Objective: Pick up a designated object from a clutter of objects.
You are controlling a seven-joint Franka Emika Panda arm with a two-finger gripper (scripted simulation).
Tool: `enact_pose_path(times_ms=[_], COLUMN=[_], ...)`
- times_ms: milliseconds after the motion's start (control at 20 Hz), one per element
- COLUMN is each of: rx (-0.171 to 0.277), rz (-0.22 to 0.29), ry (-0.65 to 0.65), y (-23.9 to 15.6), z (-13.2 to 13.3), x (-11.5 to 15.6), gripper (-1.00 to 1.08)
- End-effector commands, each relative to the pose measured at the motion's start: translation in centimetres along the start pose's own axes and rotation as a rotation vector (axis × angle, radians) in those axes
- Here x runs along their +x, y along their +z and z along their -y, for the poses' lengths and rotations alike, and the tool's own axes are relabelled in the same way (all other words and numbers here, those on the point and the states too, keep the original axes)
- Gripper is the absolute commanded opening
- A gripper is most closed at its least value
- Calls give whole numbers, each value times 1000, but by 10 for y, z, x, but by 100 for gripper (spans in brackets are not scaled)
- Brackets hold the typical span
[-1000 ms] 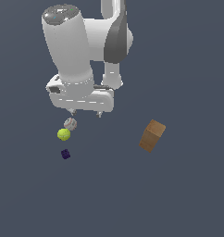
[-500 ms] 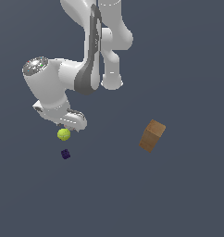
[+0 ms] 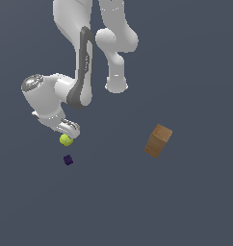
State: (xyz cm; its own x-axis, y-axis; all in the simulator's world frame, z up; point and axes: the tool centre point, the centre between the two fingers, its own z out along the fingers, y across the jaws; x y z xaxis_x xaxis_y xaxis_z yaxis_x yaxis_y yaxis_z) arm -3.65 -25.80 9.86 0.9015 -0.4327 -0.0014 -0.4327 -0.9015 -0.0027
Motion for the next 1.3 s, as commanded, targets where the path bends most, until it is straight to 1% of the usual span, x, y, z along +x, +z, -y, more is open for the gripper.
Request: enact_pose_path(times_ms=[0,350,800,1050,1100,1250], rx=[-2,-2,-3,-3,-3,-3], rz=[-1,0,-1,-1,-1,-1], ry=[12,12,14,15,15,15], y=[6,11,50,57,57,57], z=[-6,-7,-8,-8,-8,-8], x=[-1,-1,-2,-1,-1,-1], gripper=[100,100,100,100,-100,-100])
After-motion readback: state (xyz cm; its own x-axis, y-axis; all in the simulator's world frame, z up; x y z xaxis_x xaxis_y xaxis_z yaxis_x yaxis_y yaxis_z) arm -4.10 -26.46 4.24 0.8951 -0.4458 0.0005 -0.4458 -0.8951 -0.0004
